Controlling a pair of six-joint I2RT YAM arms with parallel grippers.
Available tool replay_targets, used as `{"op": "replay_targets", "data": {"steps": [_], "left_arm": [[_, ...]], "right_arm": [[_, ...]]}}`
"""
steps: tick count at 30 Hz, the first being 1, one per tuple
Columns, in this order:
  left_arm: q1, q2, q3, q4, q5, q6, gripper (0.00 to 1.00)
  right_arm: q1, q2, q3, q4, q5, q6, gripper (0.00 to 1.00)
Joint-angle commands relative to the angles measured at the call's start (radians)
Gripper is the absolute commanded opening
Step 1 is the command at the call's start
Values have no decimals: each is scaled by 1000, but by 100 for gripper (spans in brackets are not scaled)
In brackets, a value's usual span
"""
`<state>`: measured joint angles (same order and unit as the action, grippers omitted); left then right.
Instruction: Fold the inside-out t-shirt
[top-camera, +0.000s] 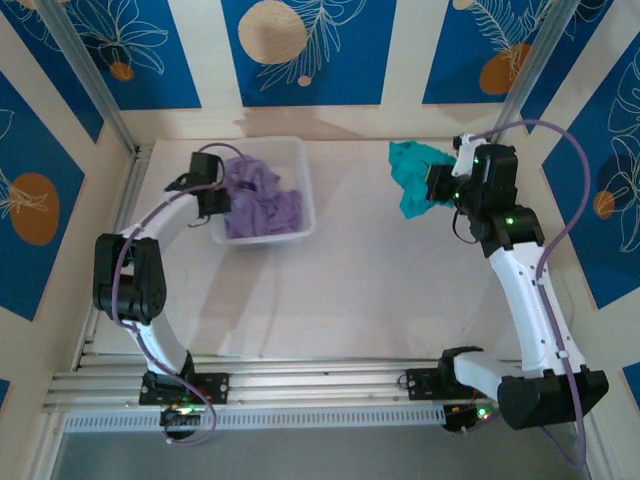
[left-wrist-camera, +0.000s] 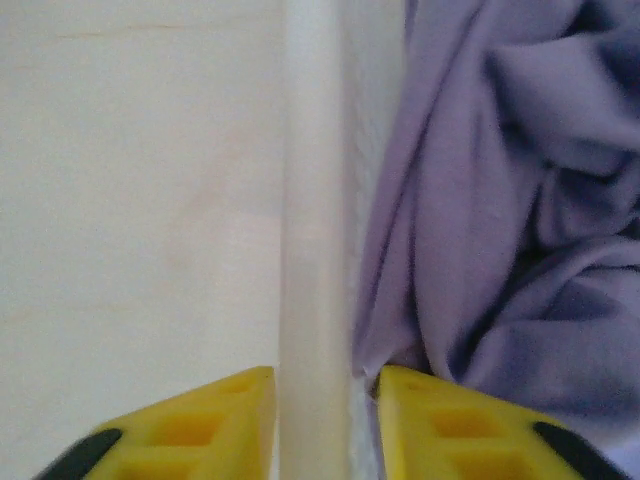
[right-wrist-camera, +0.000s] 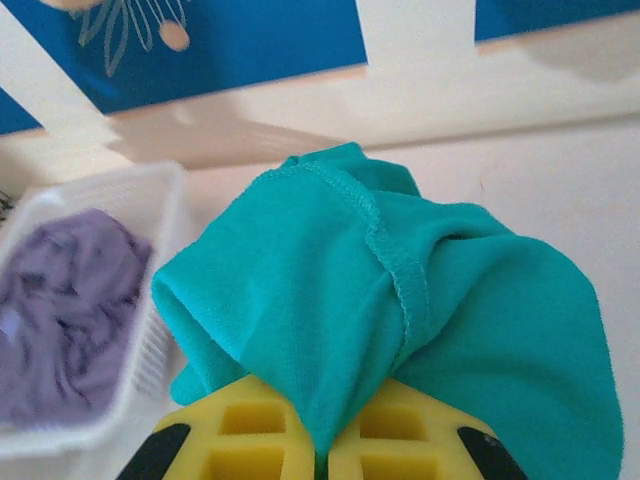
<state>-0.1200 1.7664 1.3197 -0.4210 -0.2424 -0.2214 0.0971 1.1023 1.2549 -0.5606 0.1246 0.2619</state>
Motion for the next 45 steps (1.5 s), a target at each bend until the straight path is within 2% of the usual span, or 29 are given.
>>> {"op": "replay_targets", "data": {"steps": [1,5,8,12,19,23,27,31,32,33,36,41,43,45], "left_arm": [[16,-78,37,-80,-114,48,49],[-76,-224,-86,65,129,3,70],[-182,-224,-106,127,210,-30,74],[-260,-59,42,47,156,-24,75],[-261,231,331,-16,17,-21,77],[-252,352,461,-35,-8,-4,77],[-231,471,612,-81,-38,16,72],[-197,538,700,-125,-13,24,58],[-187,542,710,-142,-12,27,52],[-180,535,707,-151,-11,33,45],[-154,482,643,-159,-27,81,38],[-94,345,432,-89,-41,186,36],[-58,323,395,-82,-56,214,35],[-12,326,396,-98,-56,233,29]], "right_arm": [[-13,-58,-53,42,-55,14,0],[-14,-76,-186,118,-83,67,0],[-1,-58,-262,195,-132,111,0],[50,-20,-279,240,-145,126,0],[101,-11,-291,243,-128,101,0],[105,-27,-316,242,-120,94,0],[107,-33,-337,245,-124,83,0],[107,-33,-345,241,-133,79,0],[106,-31,-346,242,-134,75,0],[107,-31,-347,239,-131,71,0],[105,-30,-352,238,-133,71,0],[105,-11,-366,266,-144,70,0],[107,6,-367,280,-161,76,0],[108,27,-368,298,-176,77,0]]}}
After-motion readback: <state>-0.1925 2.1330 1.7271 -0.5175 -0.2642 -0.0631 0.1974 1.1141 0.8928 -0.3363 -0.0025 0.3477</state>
